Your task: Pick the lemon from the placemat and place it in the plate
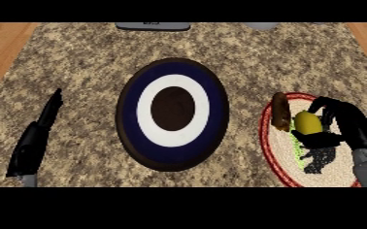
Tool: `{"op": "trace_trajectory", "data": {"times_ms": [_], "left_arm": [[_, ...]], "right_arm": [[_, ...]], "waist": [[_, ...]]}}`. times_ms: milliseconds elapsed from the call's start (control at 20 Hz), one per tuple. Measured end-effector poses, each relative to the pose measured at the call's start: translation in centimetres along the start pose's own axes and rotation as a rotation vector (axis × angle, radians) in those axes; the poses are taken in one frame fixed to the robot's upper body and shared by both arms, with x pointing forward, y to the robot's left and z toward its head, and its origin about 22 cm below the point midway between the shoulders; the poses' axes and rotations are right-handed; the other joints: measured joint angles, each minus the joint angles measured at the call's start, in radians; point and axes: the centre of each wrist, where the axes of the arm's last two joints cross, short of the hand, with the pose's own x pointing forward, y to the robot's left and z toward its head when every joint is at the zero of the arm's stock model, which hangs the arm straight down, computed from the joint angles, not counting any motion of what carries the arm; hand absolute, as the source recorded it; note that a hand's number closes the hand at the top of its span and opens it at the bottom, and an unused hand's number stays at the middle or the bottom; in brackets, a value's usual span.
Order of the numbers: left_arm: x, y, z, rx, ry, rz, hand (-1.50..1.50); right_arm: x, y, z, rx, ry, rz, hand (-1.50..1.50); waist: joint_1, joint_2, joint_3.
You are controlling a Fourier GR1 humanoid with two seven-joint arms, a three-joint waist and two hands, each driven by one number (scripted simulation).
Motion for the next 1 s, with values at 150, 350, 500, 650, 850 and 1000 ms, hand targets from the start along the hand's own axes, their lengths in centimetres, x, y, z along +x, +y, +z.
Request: {"op": "trace_trajectory", "data": {"times_ms": [150,350,500,650,850,1000], "left_arm": [[-0.5,0.3,0.7,0.007,0.013,0.000,0.00],[-0.6,0.6,0.9,0.011,0.029,-0.001,0.00],[-0.9,0.8,1.4,0.024,0.035,-0.004,0.00],[-0.9,0.8,1.6,0.028,0.037,-0.004,0.00],[-0.9,0.8,1.4,0.025,0.034,-0.007,0.00],[-0.6,0.5,0.7,0.020,0.035,-0.005,0.00]], "right_arm": [[0.5,-1.4,-0.9,-0.102,-0.061,0.006,1.50],[1.7,-3.6,-0.8,-0.237,-0.178,-0.025,1.50],[3.9,-5.0,-0.1,-0.292,-0.310,-0.079,1.50],[6.3,-6.1,1.0,-0.295,-0.432,-0.141,1.50],[10.0,-7.2,2.9,-0.278,-0.542,-0.210,1.50],[12.5,-7.8,4.1,-0.256,-0.596,-0.233,1.50]], "waist": [[-0.013,-0.001,0.003],[-0.030,-0.004,0.004],[-0.039,-0.007,0.004],[-0.042,-0.008,0.004],[-0.041,-0.007,0.004],[-0.038,-0.006,0.003]]}}
